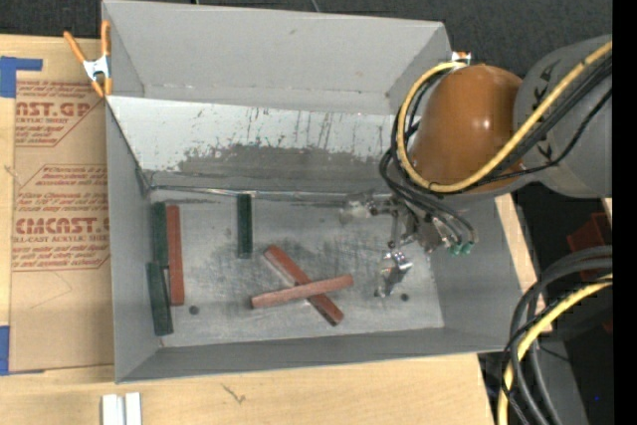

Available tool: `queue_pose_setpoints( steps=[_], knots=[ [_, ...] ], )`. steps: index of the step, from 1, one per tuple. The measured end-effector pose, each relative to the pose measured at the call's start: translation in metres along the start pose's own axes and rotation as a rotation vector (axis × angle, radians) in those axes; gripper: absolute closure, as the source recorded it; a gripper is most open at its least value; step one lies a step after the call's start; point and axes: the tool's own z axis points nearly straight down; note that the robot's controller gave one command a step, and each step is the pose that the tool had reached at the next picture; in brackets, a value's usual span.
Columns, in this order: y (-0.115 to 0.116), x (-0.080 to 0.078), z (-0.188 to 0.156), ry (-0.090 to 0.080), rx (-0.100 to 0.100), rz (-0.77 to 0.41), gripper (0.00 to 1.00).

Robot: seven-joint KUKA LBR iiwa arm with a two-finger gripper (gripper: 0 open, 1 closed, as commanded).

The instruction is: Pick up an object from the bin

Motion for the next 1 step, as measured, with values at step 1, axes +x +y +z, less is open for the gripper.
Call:
queue_pose_setpoints(
  steps=[1],
  knots=[
    [0.0165,0.0048,0.0145,-0.002,0.000,0.196,0.00]
  ],
)
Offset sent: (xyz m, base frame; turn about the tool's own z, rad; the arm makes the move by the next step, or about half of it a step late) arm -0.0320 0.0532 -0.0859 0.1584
